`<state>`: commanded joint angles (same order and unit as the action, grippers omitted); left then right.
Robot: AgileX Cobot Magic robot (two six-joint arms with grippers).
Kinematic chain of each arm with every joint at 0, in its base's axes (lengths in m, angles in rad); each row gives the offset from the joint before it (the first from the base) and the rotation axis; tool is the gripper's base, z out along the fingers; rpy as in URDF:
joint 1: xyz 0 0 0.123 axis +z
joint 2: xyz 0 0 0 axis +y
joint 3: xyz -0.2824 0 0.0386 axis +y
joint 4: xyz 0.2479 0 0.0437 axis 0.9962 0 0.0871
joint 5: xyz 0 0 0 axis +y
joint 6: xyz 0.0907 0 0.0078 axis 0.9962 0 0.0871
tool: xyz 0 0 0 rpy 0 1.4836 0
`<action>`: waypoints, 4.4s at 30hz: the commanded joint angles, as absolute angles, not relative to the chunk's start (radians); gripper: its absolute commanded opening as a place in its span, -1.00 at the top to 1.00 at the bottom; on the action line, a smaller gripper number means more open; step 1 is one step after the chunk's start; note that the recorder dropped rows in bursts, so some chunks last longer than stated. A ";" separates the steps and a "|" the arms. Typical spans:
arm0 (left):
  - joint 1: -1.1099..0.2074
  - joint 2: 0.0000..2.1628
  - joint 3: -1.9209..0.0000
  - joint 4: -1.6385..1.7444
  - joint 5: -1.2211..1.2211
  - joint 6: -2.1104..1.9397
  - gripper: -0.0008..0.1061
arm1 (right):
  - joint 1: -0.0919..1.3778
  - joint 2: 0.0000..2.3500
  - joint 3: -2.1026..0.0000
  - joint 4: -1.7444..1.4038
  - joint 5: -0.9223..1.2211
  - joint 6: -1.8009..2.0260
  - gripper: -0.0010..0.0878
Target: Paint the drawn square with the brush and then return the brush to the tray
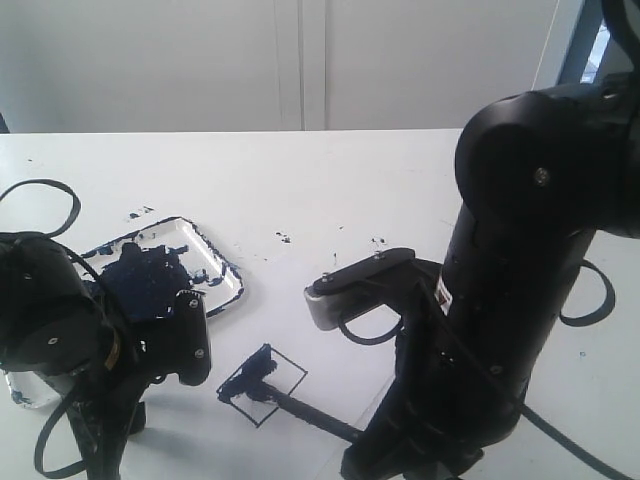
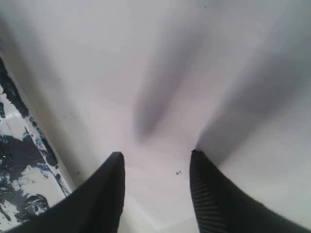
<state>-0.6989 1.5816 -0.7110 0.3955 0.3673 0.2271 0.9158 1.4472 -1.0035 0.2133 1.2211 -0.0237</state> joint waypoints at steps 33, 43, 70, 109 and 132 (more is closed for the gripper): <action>-0.699 1.512 -0.711 0.217 0.431 0.130 0.08 | 0.916 1.447 -1.004 0.207 1.194 -0.024 0.98; -0.699 1.476 -0.711 0.275 0.497 0.130 0.08 | 0.916 1.447 -1.004 0.207 1.194 -0.024 0.98; -0.701 1.525 -0.711 0.029 0.410 0.093 0.08 | 0.916 1.447 -1.004 0.207 1.177 -0.017 0.98; -0.701 1.584 -0.709 0.027 0.375 0.111 0.08 | 0.916 1.372 -1.059 0.204 1.221 -0.025 0.98; -0.701 1.635 -0.709 0.016 0.380 0.111 0.08 | 0.916 1.388 -1.056 0.167 1.221 -0.025 0.98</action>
